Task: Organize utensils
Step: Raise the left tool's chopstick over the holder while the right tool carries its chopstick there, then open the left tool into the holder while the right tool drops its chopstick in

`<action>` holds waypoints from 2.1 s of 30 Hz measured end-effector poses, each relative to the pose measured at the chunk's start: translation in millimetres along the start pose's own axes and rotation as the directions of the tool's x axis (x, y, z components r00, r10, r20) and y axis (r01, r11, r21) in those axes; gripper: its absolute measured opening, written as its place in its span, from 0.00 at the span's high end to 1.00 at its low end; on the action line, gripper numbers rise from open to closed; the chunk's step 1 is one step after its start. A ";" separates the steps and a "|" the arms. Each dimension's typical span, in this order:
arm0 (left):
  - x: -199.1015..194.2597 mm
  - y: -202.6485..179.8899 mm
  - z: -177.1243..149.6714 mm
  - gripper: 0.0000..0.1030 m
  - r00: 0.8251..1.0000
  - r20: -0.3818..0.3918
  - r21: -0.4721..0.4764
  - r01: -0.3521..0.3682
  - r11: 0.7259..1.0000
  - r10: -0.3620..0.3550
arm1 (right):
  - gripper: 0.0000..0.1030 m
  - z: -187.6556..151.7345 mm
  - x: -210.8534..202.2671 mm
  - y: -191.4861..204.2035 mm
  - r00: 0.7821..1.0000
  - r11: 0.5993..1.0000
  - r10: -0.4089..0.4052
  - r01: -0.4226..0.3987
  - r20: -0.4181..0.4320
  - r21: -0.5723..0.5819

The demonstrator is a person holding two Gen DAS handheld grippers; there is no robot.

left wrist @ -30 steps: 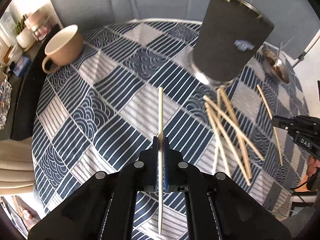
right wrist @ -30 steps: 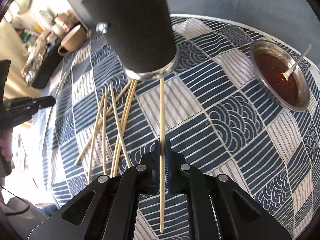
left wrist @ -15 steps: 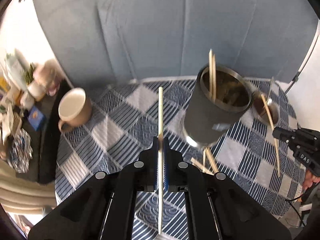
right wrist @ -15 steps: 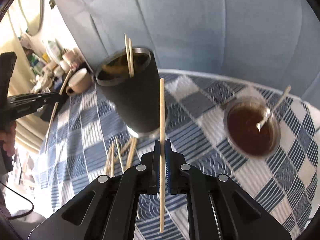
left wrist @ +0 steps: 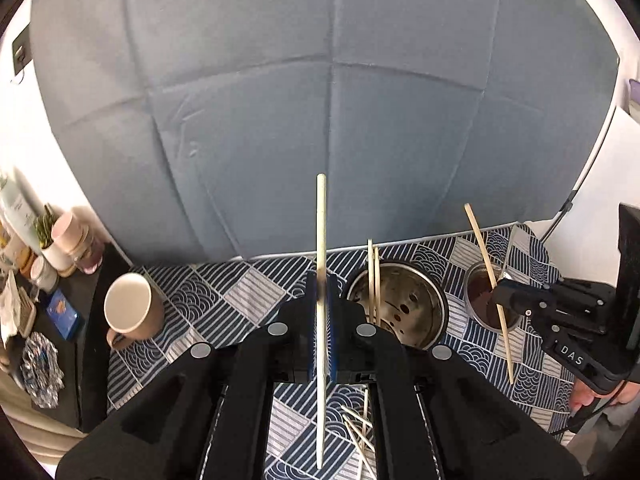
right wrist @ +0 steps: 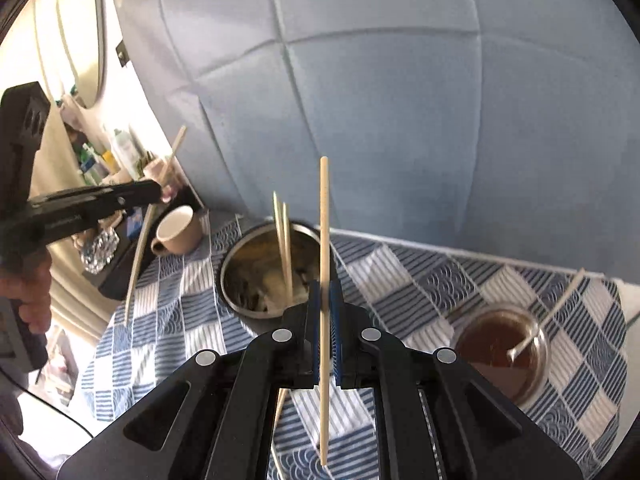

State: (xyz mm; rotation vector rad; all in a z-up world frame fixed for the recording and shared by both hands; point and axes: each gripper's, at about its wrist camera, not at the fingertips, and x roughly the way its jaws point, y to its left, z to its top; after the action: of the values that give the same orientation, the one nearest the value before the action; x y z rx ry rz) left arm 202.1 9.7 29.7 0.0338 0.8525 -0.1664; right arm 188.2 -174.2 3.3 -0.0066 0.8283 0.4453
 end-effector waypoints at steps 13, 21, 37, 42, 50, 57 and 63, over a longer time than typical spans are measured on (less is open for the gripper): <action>27.9 1.5 25.3 0.95 0.994 0.056 -0.066 0.099 0.993 -0.096 | 0.95 43.6 16.6 8.4 0.993 0.999 0.041 -0.042 0.113 0.006; 47.1 -0.8 26.4 0.95 0.984 0.102 -0.060 0.155 0.986 -0.149 | 0.95 50.7 36.2 -1.2 0.991 0.995 0.072 -0.080 0.116 0.064; 72.1 12.1 20.0 0.95 0.955 0.190 -0.146 0.258 0.955 -0.228 | 0.95 46.9 60.0 -1.2 0.963 0.981 0.131 -0.161 0.235 0.113; 73.4 10.3 27.7 0.95 0.944 0.224 -0.143 0.276 0.950 -0.241 | 0.95 44.1 64.3 -9.0 0.969 0.981 0.111 -0.143 0.222 0.130; 82.9 4.4 9.8 0.95 0.948 0.186 -0.138 0.285 0.949 -0.258 | 0.93 30.3 65.4 -12.5 0.971 0.978 0.119 -0.151 0.210 0.143; 78.9 9.2 4.8 0.95 0.955 0.167 -0.138 0.271 0.953 -0.247 | 0.91 27.0 59.1 -10.4 0.974 0.981 0.102 -0.133 0.201 0.144; 67.2 15.6 -2.6 0.91 0.962 0.162 -0.138 0.243 0.960 -0.220 | 0.91 27.2 46.9 -9.8 0.974 0.981 0.095 -0.127 0.207 0.148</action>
State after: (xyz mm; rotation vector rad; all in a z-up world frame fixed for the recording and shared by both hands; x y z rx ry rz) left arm 246.1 16.4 -23.1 -0.2250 0.7201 -0.3182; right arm 239.0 -160.5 -13.2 0.2320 0.6666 0.4751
